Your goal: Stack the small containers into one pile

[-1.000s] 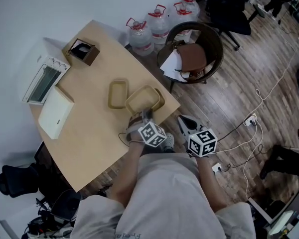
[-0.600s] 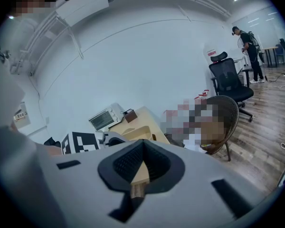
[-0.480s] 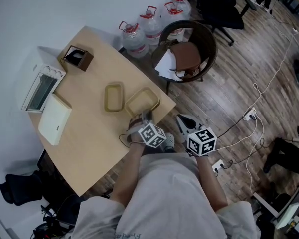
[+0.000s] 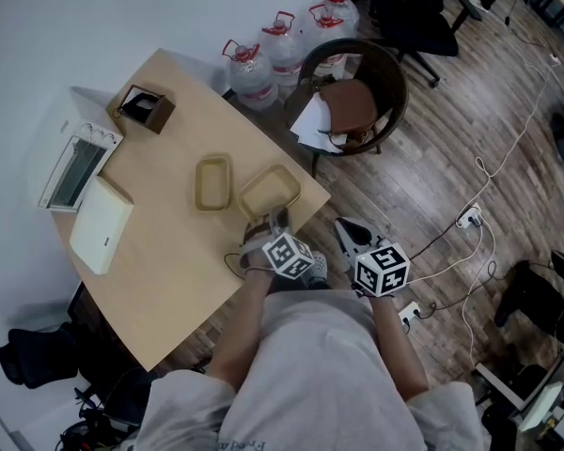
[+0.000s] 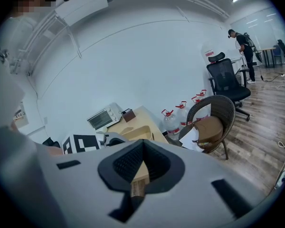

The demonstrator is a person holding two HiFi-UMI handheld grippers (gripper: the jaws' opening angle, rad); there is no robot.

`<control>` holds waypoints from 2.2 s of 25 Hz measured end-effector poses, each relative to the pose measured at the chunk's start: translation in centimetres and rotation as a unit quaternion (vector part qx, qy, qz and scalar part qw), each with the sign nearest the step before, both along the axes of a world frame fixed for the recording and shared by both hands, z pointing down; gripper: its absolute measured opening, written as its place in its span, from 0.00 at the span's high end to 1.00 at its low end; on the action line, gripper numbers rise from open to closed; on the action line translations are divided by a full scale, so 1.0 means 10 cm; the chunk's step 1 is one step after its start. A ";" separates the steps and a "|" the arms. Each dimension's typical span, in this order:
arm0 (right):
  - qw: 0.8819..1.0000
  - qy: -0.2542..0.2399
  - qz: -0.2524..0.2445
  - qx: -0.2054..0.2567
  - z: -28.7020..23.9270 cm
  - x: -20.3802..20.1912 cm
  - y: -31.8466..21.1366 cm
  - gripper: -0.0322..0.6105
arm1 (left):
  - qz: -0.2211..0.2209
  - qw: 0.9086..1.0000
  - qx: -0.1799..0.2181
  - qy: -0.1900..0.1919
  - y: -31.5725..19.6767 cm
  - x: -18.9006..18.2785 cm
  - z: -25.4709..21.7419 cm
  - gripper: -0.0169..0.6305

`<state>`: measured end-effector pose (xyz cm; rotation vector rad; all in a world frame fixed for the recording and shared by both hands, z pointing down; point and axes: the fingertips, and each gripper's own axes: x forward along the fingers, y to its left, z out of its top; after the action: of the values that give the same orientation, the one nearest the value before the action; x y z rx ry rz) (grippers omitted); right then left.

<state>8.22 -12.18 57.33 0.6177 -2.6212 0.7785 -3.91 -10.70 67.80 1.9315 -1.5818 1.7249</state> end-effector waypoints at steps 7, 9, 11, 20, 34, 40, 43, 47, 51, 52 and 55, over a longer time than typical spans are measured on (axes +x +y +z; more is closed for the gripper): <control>1.000 0.002 -0.002 -0.002 0.01 -0.02 0.02 0.94 | -0.009 1.000 0.001 0.018 0.01 -0.02 0.00 0.95; 1.000 0.003 -0.001 -0.003 0.00 -0.01 0.02 0.94 | -0.008 1.000 -0.001 0.018 0.03 -0.02 0.02 0.95; 1.000 0.003 0.001 -0.003 0.01 0.00 0.03 0.94 | -0.003 1.000 0.000 0.015 0.04 -0.01 0.03 0.95; 1.000 0.006 0.006 -0.006 0.04 0.03 0.04 0.94 | -0.001 1.000 0.003 0.031 0.04 0.03 0.08 0.95; 1.000 0.007 0.012 -0.006 0.04 0.08 0.09 0.94 | -0.021 0.996 -0.003 0.083 0.14 0.06 0.05 0.87; 1.000 0.013 0.000 -0.012 0.10 0.08 0.19 0.94 | -0.071 0.990 0.012 0.123 0.28 -0.01 -0.07 0.87; 1.000 0.017 -0.013 -0.020 0.15 0.08 0.27 0.94 | -0.092 0.987 0.020 0.128 0.38 -0.02 -0.11 0.87; 0.998 0.019 -0.043 -0.033 0.24 -0.12 0.40 0.94 | -0.125 0.984 0.029 0.126 0.55 -0.25 -0.19 0.87; 0.997 0.019 -0.070 -0.038 0.26 -0.37 0.52 0.94 | -0.164 0.978 0.042 0.120 0.79 -0.62 -0.29 0.87; 0.996 0.020 -0.076 -0.038 0.26 -0.42 0.55 0.94 | -0.175 0.976 0.046 0.118 0.85 -0.72 -0.32 0.88; 0.995 0.017 -0.088 -0.042 0.27 -0.56 0.61 0.94 | -0.201 0.972 0.054 0.107 1.00 -1.00 -0.39 0.88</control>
<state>2.58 -6.11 60.01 0.3674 -2.5545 0.8103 -13.94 -0.73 63.93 1.6238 -1.8532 1.2513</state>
